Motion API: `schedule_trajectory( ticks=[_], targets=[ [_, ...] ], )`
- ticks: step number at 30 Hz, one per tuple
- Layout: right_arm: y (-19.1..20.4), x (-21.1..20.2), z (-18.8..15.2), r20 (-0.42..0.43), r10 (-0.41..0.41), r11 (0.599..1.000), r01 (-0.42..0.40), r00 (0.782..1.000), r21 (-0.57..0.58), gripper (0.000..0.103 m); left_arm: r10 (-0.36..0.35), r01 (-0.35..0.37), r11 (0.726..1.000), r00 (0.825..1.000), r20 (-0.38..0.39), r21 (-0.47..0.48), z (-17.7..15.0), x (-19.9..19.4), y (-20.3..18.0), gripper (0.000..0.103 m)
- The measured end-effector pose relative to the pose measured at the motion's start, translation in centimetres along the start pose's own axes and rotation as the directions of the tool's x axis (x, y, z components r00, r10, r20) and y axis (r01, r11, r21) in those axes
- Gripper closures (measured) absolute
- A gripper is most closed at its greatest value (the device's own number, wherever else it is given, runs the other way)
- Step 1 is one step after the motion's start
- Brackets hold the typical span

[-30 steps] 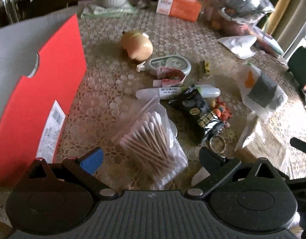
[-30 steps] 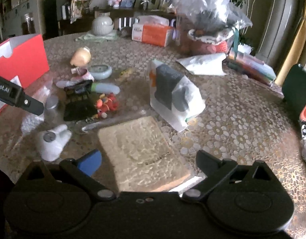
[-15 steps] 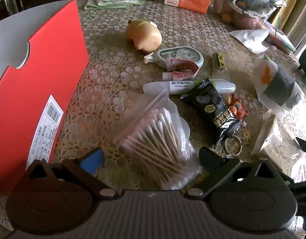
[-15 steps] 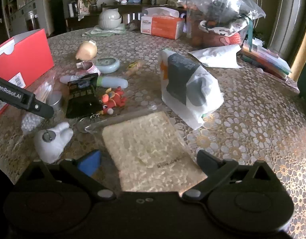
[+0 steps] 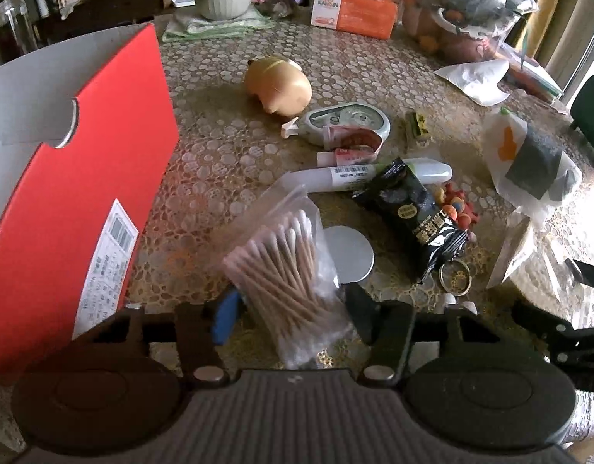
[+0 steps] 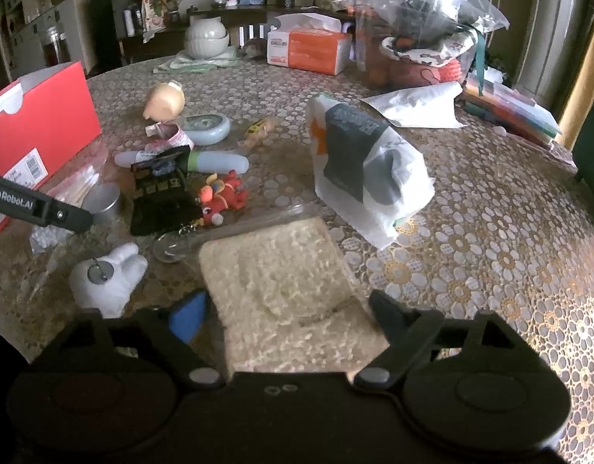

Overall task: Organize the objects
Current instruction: 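Move the right tool to the bagged bread slice while the left tool approaches the cotton swab bag, then close the left tool on the cotton swab bag while the right tool grips the bread bag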

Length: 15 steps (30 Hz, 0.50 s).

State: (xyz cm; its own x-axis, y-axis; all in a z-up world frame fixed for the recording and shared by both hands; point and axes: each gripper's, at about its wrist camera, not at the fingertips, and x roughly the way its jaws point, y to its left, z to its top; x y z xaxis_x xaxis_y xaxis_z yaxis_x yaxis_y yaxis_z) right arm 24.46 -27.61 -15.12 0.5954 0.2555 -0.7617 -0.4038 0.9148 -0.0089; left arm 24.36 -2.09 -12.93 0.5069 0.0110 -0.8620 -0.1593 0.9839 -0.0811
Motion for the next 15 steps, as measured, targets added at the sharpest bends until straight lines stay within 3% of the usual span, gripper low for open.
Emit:
schedule_trajectory(
  ticks=[7,15],
  targets=[
    [0.9,-1.2,0.2,0.015,-0.031,0.999,0.031,0.999,0.033,0.025,-0.006,0.006,1.0,1.0,0.002,-0.003,-0.5,-0.4,0.8,0.064],
    [2.8,-4.5,1.3,0.049,-0.055,0.995,0.051,0.997,0.083,0.025,-0.043,0.043,0.999,0.999,0.004,-0.01,-1.7,-2.2,1.7,0.066]
  ],
)
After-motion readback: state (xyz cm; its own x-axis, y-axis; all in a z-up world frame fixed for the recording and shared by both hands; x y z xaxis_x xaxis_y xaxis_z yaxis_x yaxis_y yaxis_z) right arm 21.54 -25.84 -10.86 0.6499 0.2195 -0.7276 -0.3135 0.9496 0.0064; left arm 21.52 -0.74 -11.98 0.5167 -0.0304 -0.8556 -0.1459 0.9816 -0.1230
